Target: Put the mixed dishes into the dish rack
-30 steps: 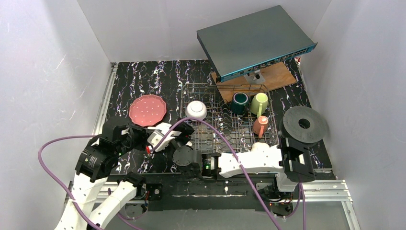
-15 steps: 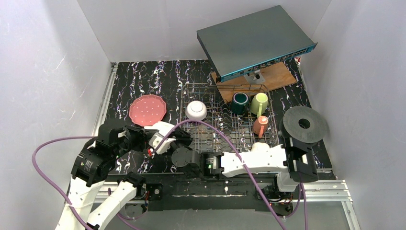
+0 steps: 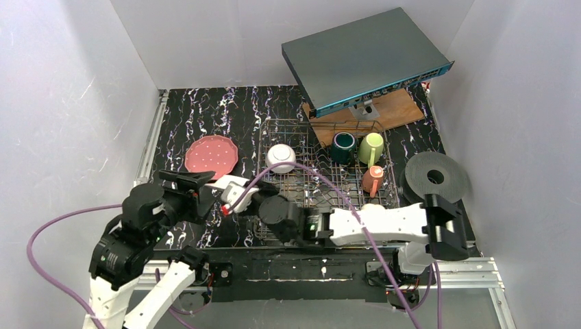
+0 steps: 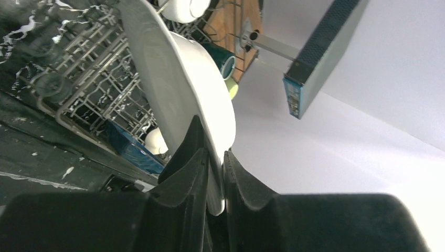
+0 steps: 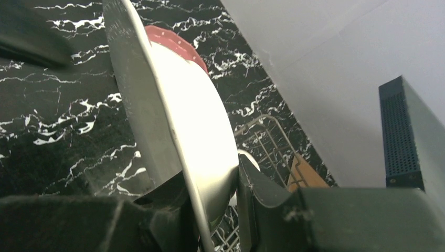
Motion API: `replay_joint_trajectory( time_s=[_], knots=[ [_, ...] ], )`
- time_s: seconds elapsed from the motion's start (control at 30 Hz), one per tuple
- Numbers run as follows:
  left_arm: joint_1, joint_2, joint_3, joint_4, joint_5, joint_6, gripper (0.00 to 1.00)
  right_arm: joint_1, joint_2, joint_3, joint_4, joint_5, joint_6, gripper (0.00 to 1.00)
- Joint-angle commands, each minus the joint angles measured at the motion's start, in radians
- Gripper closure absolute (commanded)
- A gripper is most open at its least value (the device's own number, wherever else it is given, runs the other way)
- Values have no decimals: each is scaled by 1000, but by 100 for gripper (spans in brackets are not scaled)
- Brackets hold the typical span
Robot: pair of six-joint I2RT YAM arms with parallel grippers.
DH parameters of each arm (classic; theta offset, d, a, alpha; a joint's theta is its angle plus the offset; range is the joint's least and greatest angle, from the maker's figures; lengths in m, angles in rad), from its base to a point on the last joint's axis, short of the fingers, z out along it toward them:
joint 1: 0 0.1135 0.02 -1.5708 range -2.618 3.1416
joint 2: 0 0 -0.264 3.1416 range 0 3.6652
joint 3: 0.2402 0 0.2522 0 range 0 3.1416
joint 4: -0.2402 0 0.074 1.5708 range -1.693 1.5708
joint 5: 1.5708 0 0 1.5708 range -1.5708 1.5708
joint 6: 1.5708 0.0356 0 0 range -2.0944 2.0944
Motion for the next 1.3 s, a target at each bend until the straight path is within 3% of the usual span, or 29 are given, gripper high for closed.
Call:
replay_joint_trajectory(
  time_s=[0.0, 0.17, 0.33, 0.6, 1.0, 1.27],
  knots=[
    [5, -45, 61, 39, -136, 135, 16, -105, -179, 3, -67, -141, 181, 99],
    [4, -49, 181, -30, -211, 324, 4, -214, -279, -31, -150, -252, 207, 99],
    [5, -66, 249, -71, -253, 487, 3, -365, -388, -72, -227, -309, 174, 99],
    [4, -84, 253, -125, -307, 578, 3, -594, -497, -209, -266, -463, -16, 99],
    [5, 40, 272, -113, -147, 728, 3, -855, -449, -269, -339, -775, -164, 99],
    [5, 91, 290, -117, -135, 789, 3, -931, -380, -225, -395, -925, -198, 99]
  ],
)
